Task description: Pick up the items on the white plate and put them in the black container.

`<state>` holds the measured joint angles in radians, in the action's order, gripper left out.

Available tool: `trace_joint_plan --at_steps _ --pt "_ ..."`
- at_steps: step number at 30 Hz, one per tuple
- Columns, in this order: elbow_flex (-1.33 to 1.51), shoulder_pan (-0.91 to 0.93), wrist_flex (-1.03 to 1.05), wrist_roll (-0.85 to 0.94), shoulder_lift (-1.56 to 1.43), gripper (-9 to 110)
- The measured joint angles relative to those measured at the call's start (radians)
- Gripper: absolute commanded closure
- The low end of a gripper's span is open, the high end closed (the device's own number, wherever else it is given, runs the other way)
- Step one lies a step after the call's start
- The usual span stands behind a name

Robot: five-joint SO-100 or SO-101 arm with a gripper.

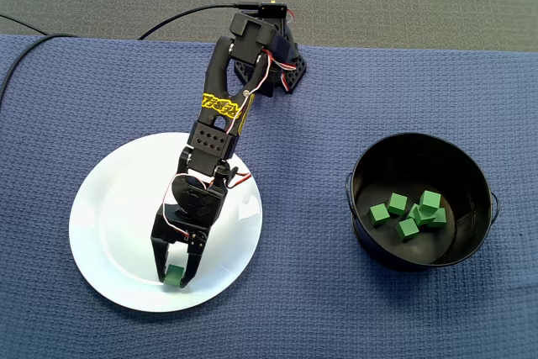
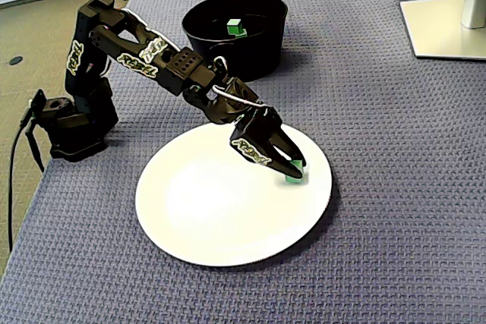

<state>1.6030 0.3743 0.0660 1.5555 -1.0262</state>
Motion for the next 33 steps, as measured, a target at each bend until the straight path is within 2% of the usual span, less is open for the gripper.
trace_joint_plan --at_steps 9,17,24,33 --pt "0.0 0.0 -0.006 -0.077 -0.041 101" --pt "-0.014 -0.006 0.057 -0.281 -0.356 101" --pt "-0.106 -0.186 0.4 -0.607 -0.761 102" --pt "-0.434 -0.623 0.942 -1.08 -1.052 102"
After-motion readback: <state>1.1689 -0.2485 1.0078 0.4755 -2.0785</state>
